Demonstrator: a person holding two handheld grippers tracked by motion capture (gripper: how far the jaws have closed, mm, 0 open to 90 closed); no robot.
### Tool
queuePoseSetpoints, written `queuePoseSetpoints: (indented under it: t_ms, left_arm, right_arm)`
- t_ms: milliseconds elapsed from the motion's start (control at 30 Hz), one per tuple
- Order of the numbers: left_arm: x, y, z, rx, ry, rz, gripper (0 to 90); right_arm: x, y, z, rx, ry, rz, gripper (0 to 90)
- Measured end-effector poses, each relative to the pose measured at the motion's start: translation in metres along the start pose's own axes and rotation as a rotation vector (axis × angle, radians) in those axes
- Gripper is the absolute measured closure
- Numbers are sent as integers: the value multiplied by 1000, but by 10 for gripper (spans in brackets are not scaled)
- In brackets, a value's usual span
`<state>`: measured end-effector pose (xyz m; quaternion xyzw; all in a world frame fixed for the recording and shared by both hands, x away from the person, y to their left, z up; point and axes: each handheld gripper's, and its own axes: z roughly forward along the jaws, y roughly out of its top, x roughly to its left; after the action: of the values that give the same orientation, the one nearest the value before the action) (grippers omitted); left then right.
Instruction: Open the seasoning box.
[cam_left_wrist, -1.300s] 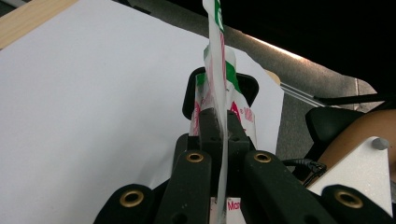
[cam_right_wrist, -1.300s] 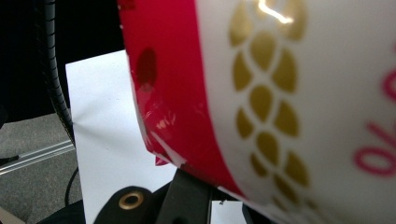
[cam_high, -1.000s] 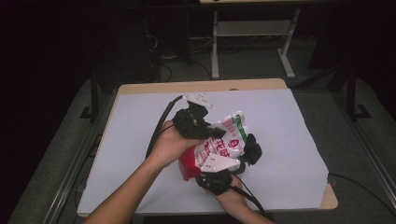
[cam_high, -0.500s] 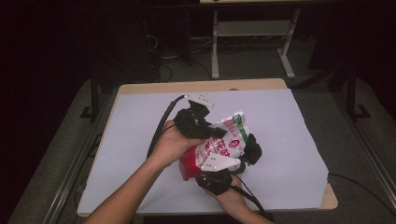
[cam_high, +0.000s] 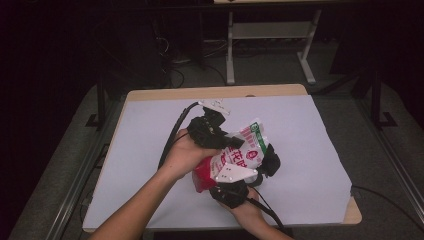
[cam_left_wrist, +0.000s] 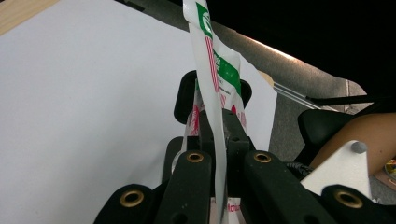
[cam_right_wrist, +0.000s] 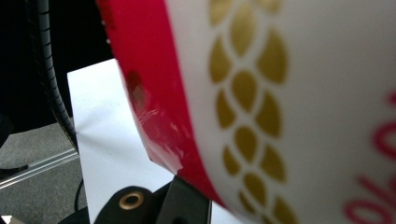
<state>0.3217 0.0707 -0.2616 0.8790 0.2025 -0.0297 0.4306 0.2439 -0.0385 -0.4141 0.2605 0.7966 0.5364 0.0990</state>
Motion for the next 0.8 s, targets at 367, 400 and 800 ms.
queuePoseSetpoints:
  t_ms: [367, 400, 800]
  left_arm:
    - [0, 1, 1, -5, -8, -9, 900]
    - [1, 1, 1, 0, -7, -7, 900]
    - [1, 2, 3, 9, -3, -4, 900]
  right_arm:
    - [1, -1, 1, -2, -1, 8, 900]
    - [1, -1, 0, -2, -1, 9, 900]
    - [1, -1, 0, -10, 7, 18, 900]
